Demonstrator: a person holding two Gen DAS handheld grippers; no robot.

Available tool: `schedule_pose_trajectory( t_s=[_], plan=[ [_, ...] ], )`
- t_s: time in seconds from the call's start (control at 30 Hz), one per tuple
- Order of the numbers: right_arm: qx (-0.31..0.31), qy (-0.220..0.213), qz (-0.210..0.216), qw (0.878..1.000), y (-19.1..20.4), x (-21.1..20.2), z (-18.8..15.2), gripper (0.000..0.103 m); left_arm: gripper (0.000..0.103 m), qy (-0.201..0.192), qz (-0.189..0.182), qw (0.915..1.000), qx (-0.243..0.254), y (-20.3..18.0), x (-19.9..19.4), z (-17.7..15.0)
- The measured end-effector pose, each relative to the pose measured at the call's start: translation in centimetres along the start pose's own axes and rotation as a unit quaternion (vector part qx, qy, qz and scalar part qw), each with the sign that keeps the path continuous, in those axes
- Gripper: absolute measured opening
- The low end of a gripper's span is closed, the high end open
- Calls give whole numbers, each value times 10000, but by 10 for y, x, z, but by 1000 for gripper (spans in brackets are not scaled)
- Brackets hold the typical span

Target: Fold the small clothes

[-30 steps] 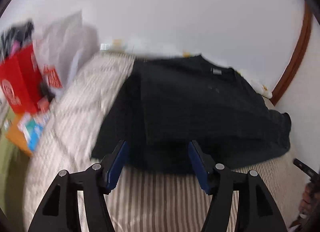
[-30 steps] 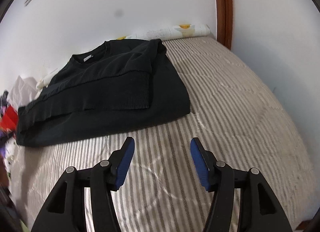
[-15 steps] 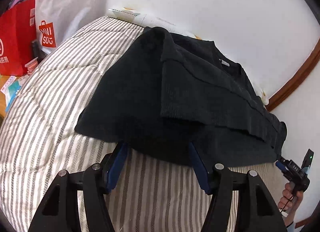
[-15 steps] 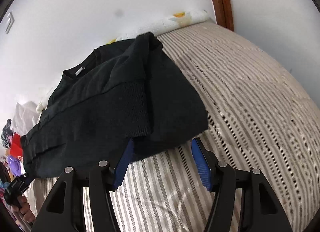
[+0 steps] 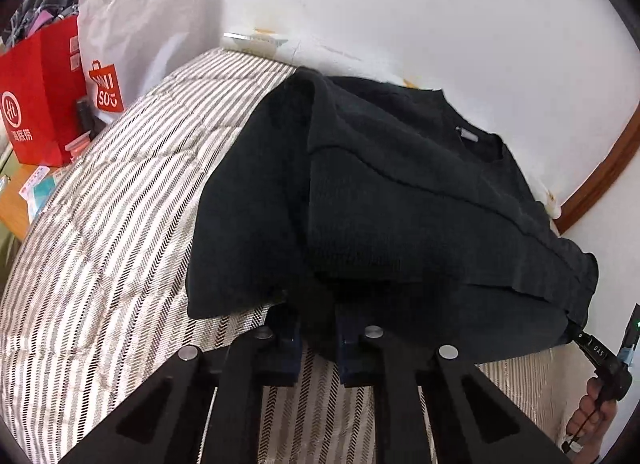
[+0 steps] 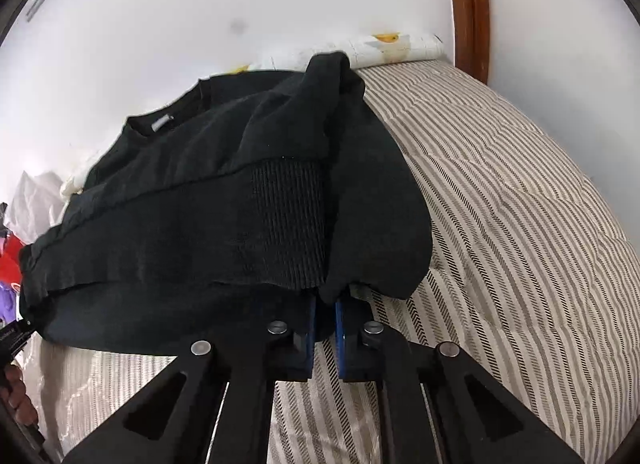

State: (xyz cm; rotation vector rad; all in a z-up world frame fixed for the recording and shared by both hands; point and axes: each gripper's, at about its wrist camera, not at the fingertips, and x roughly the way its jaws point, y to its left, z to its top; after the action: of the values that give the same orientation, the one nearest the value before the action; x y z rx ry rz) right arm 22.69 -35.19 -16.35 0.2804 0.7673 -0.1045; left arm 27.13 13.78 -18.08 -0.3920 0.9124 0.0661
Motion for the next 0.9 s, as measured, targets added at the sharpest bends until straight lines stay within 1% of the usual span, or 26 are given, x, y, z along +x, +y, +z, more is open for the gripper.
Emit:
schedule_pose_trajectory(
  t_s=[0.1,0.27,0.37,0.5,0.73,0.83,0.9],
  plan=[
    [1,-106,54,9999,0,-16,-2,6,11,-99,-29,9999,126,1,-10,-4],
    [-160,-107,-113,9998,7,-39,-15,6,11,-27,-79,9997,228,4,-24,-13],
    [-158,-105,-128,9997,5,-52,-24,6,11,4,-125,9995,281,6,-35,-23],
    [-169,-82,-138,9997,-2,-71,-43,6,11,89,-211,9994,271,9,-53,-44],
    [-345,-96,-265,9990,-13,-106,-83,6,11,146,-251,9983,509,8,-86,-89],
    [-404,-116,-357,9985,-17,-116,-97,6,11,170,-277,9980,550,10,-93,-102],
    [-408,-108,-409,9983,-17,-118,-102,7,11,172,-272,9978,579,11,-95,-105]
  ],
)
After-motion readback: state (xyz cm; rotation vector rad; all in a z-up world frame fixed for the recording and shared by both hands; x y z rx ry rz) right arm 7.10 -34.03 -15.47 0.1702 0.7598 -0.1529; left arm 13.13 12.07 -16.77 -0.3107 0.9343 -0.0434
